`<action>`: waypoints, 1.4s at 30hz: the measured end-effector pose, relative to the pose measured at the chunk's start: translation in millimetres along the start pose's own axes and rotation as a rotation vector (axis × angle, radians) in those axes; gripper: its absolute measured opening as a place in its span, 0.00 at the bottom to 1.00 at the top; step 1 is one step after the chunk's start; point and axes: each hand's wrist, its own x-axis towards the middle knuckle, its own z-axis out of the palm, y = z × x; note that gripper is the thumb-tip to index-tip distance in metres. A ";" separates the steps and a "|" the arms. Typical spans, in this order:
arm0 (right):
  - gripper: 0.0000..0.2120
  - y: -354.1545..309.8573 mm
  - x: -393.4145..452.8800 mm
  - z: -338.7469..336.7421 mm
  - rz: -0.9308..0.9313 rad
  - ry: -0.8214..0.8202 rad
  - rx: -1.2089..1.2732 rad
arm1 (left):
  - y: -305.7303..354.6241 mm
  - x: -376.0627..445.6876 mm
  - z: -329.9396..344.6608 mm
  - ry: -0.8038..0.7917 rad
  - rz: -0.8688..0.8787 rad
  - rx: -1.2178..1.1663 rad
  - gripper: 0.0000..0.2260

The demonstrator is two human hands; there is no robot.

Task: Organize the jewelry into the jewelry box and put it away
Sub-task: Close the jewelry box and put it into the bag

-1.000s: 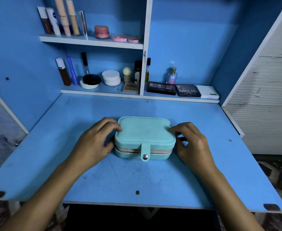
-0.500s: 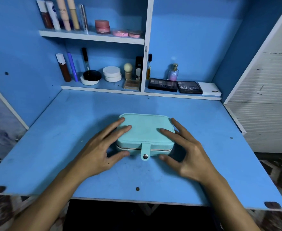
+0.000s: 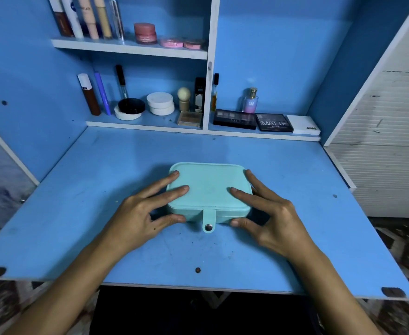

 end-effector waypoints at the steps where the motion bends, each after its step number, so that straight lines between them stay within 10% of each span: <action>1: 0.29 0.3 -0.1 0.2 0.002 -0.002 0.003 | -0.3 0.1 -0.2 0.000 -0.001 -0.006 0.27; 21: 0.43 -7.7 9.2 5.1 -0.051 -0.005 -0.184 | 3.2 26.6 -18.8 -0.114 -0.054 0.039 0.28; 33: 0.33 -10.5 61.6 -18.4 -0.021 -0.026 -0.165 | 12.5 91.3 -55.5 -0.357 -0.267 -0.115 0.20; 42: 0.30 -9.7 75.8 -25.6 0.031 -0.097 -0.138 | 20.3 91.5 -42.3 -0.195 -0.059 -0.014 0.28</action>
